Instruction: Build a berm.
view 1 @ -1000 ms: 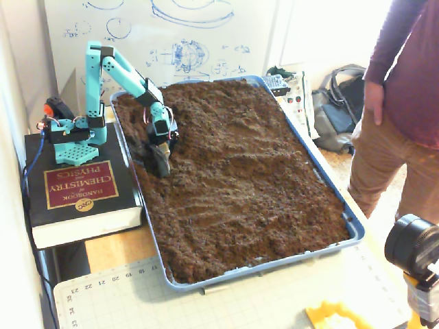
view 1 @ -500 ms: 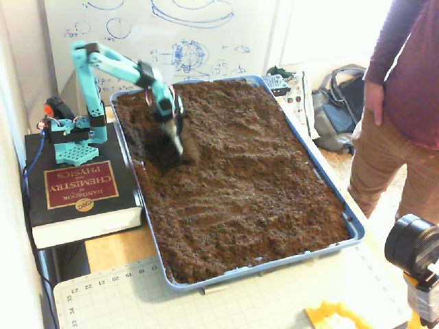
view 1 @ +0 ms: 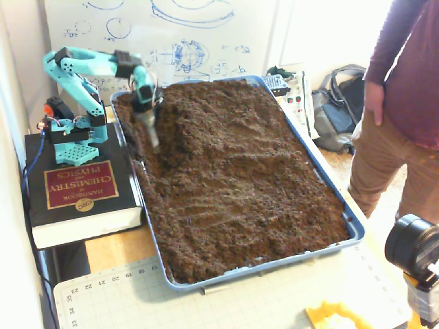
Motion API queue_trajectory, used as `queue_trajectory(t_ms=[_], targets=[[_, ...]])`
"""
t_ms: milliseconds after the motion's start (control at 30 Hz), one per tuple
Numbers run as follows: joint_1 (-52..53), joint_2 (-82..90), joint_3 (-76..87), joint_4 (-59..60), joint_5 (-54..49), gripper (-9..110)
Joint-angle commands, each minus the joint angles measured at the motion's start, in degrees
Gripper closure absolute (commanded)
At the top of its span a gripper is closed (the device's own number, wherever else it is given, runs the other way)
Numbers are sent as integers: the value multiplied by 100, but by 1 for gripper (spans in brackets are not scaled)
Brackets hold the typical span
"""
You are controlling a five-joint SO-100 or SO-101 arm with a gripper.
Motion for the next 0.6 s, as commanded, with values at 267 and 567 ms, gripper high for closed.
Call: queue_trajectory(t_ms=[267,567], targets=[[9,-2672,-448,-2373,-53,101],[9,-4228,-2338,-3111,35,101]])
